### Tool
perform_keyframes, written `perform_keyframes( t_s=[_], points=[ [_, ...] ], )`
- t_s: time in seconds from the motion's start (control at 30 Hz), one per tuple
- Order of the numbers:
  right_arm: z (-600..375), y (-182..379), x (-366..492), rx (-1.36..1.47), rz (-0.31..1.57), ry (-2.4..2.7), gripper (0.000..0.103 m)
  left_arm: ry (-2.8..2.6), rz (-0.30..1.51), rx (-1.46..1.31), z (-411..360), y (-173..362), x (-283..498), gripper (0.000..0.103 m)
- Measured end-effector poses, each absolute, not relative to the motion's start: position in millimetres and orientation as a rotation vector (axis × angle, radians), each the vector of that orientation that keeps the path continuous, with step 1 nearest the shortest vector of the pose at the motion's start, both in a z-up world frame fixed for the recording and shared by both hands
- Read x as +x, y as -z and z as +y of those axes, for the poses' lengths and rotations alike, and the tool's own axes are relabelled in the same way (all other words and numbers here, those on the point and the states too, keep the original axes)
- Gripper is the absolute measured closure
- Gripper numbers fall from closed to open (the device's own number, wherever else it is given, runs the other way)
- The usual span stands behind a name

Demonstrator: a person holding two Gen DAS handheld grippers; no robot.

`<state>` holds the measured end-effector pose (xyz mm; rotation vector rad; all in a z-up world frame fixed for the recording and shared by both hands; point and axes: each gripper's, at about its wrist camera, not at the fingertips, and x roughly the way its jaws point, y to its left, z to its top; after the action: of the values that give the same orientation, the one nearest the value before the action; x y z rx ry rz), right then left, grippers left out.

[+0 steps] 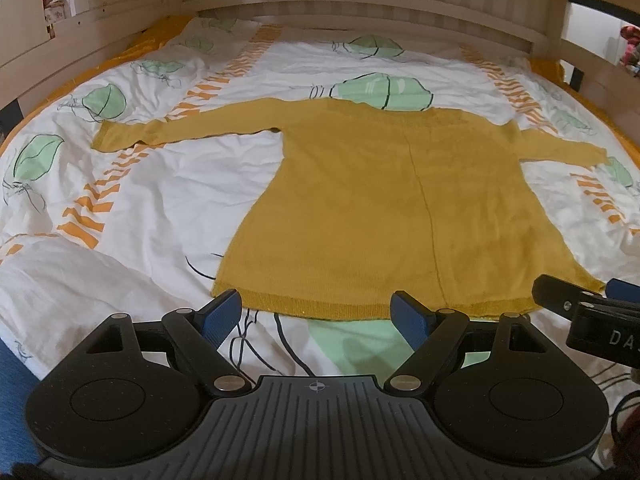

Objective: Fold small clothes

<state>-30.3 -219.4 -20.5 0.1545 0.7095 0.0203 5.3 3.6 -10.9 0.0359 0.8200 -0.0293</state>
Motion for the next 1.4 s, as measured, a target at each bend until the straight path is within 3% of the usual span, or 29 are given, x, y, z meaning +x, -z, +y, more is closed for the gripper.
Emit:
perform_keyframes(
  t_s=[0.97, 1.4],
  points=[
    [-231.9, 41.9, 1.2, 0.238, 0.851, -0.058, 0.001, 0.047, 0.910, 0.006, 7.5, 22.5, 40.9, 0.022],
    [-283.8, -22.3, 80.5, 0.264, 0.745, -0.077, 0.001, 0.125, 0.821, -0.020, 1.3, -22.3, 130.2, 0.022]
  ],
)
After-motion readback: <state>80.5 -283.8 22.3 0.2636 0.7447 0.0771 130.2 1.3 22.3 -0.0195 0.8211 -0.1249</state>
